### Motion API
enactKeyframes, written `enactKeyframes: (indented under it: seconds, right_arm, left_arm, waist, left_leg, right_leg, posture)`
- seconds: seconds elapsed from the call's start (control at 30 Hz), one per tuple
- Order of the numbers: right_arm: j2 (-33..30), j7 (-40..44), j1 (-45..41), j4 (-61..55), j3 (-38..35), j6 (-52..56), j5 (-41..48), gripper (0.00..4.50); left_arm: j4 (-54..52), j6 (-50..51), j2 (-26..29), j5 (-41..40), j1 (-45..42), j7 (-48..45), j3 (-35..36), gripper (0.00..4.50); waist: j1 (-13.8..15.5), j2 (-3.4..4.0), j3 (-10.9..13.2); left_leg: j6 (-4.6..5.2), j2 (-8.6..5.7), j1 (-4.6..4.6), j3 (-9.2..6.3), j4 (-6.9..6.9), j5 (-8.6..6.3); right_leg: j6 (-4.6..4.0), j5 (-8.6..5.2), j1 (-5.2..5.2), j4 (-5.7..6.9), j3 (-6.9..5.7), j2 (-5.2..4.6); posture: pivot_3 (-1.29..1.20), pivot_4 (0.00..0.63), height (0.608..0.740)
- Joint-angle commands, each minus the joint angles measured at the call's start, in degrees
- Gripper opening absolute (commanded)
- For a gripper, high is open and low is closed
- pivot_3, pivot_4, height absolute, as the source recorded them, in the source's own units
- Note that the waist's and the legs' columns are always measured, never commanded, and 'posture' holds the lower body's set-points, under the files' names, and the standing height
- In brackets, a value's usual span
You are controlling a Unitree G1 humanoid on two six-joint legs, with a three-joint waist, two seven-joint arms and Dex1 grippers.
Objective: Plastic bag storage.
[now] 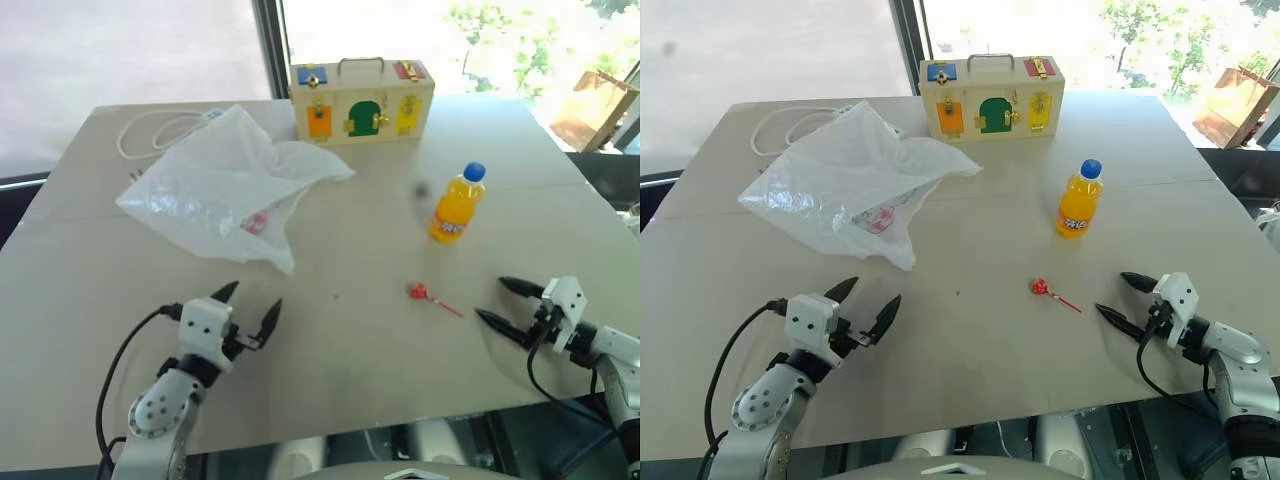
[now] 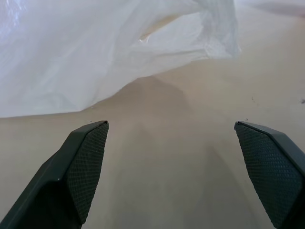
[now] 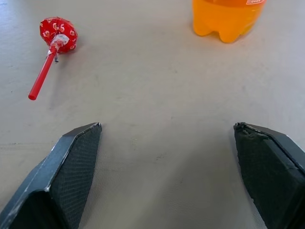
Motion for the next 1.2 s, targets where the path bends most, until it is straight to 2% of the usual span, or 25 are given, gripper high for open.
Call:
enactKeyframes:
  seconds: [0.03, 0.17, 0.27, 0.4, 0.67, 0.77, 0.8, 0.83, 0.87, 0.9, 1.03, 1.2]
  right_arm:
    - [0.1, 0.32, 1.23, -1.39, 0.53, 0.4, -0.52, 4.49]
    - [0.53, -0.44, -0.1, -1.14, 0.46, 0.94, -0.45, 4.49]
    - [0.68, -0.52, -0.87, -1.12, 0.73, 1.02, -0.88, 4.49]
    - [0.68, -0.38, -1.32, -0.71, 0.62, 1.11, -1.22, 4.49]
    - [2.08, -0.65, -2.49, -0.68, 1.58, 1.12, -1.86, 4.49]
    - [2.31, -0.63, -2.96, -1.46, 1.29, 1.47, -1.12, 4.5]
    - [2.24, -0.72, -3.04, -1.67, 1.25, 1.7, -1.05, 4.5]
    - [2.17, -0.79, -3.07, -1.87, 1.27, 1.91, -1.05, 4.5]
    - [2.17, -0.83, -3.08, -2.09, 1.31, 2.08, -1.0, 4.5]
    - [2.19, -0.85, -3.07, -2.24, 1.35, 2.18, -0.96, 4.5]
    - [2.58, -1.06, -3.02, -3.26, 1.78, 2.56, -0.96, 4.5]
    - [3.53, -1.99, -2.99, -4.69, 2.12, 2.85, -0.96, 4.5]
  left_arm:
    - [-4.96, 0.52, -0.13, -1.08, 0.8, -0.17, -1.05, 4.45]
    - [-7.58, 2.98, -1.03, -3.53, -1.08, 0.29, -1.85, 4.45]
    - [-10.57, 6.97, -2.28, -9.58, -3.15, 0.8, -1.04, 4.45]
    - [-11.34, 8.69, -2.4, -11.35, -5.11, 0.99, -1.31, 4.45]
    - [-2.35, 7.83, -7.67, -5.7, -16.61, 4.76, -8.7, 4.45]
    - [-1.21, 6.93, -8.41, -6.31, -17.98, 4.31, -8.61, 3.66]
    - [-1.1, 6.9, -8.37, -6.84, -18.08, 3.91, -8.34, 3.26]
    - [-0.78, 6.6, -8.15, -6.94, -18.13, 3.52, -8.14, 2.6]
    - [-0.3, 6.47, -7.93, -6.74, -18.23, 3.51, -7.9, 2.42]
    - [0.06, 6.32, -7.81, -6.44, -18.28, 3.58, -7.77, 1.73]
    - [0.93, 6.47, -7.59, -6.33, -18.99, 3.61, -7.64, 0.01]
    - [1.14, 6.55, -7.47, -6.2, -19.69, 3.39, -7.83, 0.01]
  waist:
    - [0.03, 0.0, 0.0]
    - [0.04, 0.01, 0.0]
    - [-0.02, 0.02, 0.01]
    - [-0.05, 0.06, 0.02]
    - [0.02, 0.08, 0.01]
    - [-0.09, 0.09, 0.02]
    - [-0.09, 0.1, 0.02]
    - [-0.07, 0.1, 0.02]
    - [-0.05, 0.11, 0.03]
    - [-0.03, 0.11, 0.02]
    - [-0.03, 0.12, 0.03]
    - [0.0, 0.16, 0.06]
  left_leg:
    - [0.0, 0.0, -0.01, 0.0, 0.0, 0.0]
    - [0.0, 0.01, -0.01, -0.01, -0.01, 0.0]
    - [0.0, 0.01, 0.0, -0.01, -0.01, 0.0]
    - [0.0, 0.01, 0.0, -0.01, -0.01, 0.0]
    - [0.01, -0.06, 0.01, -0.02, 0.21, 0.01]
    - [0.01, -0.03, 0.0, 0.0, 0.2, 0.0]
    - [0.01, -0.02, 0.0, 0.0, 0.19, 0.0]
    - [0.01, -0.02, -0.01, 0.0, 0.19, 0.0]
    - [0.01, -0.01, -0.01, 0.0, 0.19, 0.0]
    - [0.01, -0.01, -0.01, 0.0, 0.19, 0.01]
    - [0.01, -0.02, 0.02, 0.02, 0.2, 0.01]
    - [0.01, -0.02, -0.01, 0.01, 0.2, 0.01]
  right_leg:
    - [0.0, 0.0, -0.01, 0.0, 0.0, 0.0]
    - [0.0, 0.0, 0.0, 0.0, 0.0, -0.01]
    - [0.0, 0.0, 0.0, 0.01, 0.0, -0.01]
    - [0.0, 0.0, -0.01, 0.02, 0.01, 0.07]
    - [0.02, 0.01, 0.07, 0.18, 0.01, 0.38]
    - [0.05, 0.03, 0.03, 0.18, 0.07, 0.44]
    - [0.07, 0.04, 0.01, 0.18, 0.07, 0.44]
    - [0.08, 0.04, 0.0, 0.19, 0.06, 0.44]
    - [0.07, 0.04, 0.0, 0.2, 0.06, 0.44]
    - [0.03, 0.02, 0.0, 0.21, 0.06, 0.43]
    - [0.02, 0.01, 0.0, 0.25, 0.09, 0.42]
    - [0.03, 0.01, -0.04, 0.25, 0.09, 0.43]
  posture:
    - [0.0, 0.15, 0.739]
    - [0.0, 0.15, 0.739]
    - [0.0, 0.15, 0.739]
    - [0.0, 0.15, 0.739]
    - [0.0, 0.15, 0.739]
    - [0.0, 0.15, 0.739]
    - [0.0, 0.15, 0.739]
    - [0.0, 0.15, 0.739]
    - [0.0, 0.15, 0.739]
    - [0.0, 0.15, 0.739]
    - [0.0, 0.15, 0.739]
    - [0.0, 0.15, 0.739]
